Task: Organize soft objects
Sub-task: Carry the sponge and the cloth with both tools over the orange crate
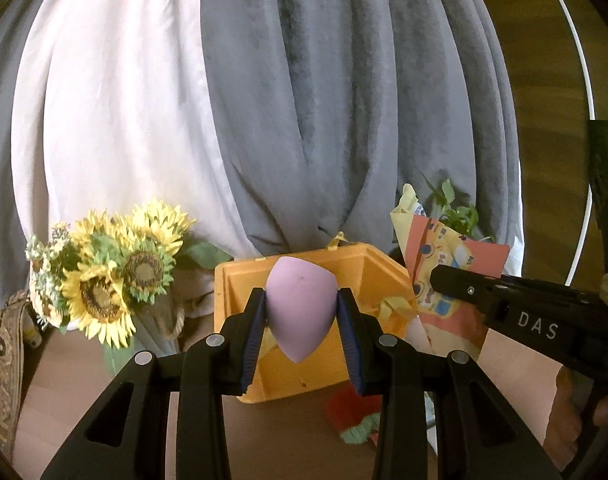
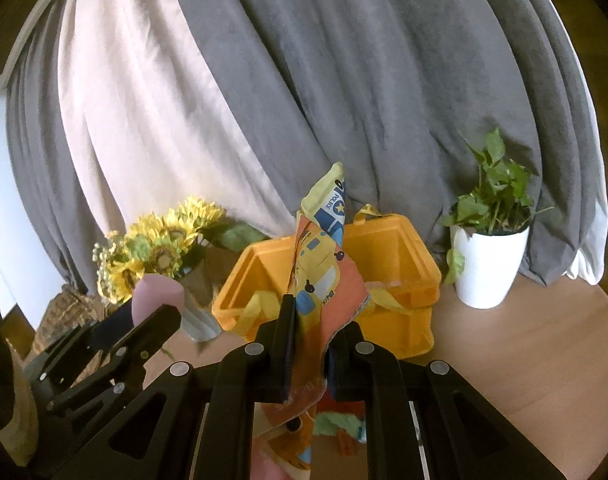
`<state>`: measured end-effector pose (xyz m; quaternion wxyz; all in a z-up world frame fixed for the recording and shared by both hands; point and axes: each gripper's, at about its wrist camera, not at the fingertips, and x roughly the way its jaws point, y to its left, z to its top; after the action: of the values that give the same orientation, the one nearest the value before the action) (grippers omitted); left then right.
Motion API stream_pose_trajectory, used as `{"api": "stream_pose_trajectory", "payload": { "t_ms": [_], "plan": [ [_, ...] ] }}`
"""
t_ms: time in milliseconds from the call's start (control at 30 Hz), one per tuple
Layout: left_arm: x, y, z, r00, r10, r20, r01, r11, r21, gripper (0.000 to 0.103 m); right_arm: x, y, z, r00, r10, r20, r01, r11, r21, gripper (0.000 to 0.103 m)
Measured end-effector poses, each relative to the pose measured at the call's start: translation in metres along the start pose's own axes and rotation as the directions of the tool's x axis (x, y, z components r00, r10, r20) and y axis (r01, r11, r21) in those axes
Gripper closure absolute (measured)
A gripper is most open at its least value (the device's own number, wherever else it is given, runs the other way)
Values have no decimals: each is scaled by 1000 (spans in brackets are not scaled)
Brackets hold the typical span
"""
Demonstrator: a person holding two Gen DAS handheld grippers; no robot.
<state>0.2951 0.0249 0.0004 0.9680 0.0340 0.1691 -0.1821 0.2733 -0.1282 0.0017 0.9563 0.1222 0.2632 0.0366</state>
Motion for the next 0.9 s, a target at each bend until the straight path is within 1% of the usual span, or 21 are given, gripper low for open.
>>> {"api": "stream_pose_trajectory", "payload": {
  "t_ms": [200,367,533,633,767,900],
  "plan": [
    [21,9,12,1000,-4,16,4,1000,18,68,19,1,13,1000,-11,7,11,999,31,89],
    [46,18,21,1000,-25,10,24,999,25,68,41,-3,24,1000,-18,4,18,996,85,89],
    [78,28,28,997,-67,-27,68,998,0,68,63,-8,33,1000,-28,-4,28,990,139,89],
    [95,33,30,996,-80,-45,80,997,-3,68,77,-12,37,999,-42,-10,43,983,178,89],
    [122,37,31,993,-93,-80,92,996,-7,68,100,-21,40,998,-51,-33,58,966,252,89],
    [146,39,33,989,-94,-113,93,996,-11,68,122,-34,43,997,-66,-45,77,938,339,89]
  ]
}}
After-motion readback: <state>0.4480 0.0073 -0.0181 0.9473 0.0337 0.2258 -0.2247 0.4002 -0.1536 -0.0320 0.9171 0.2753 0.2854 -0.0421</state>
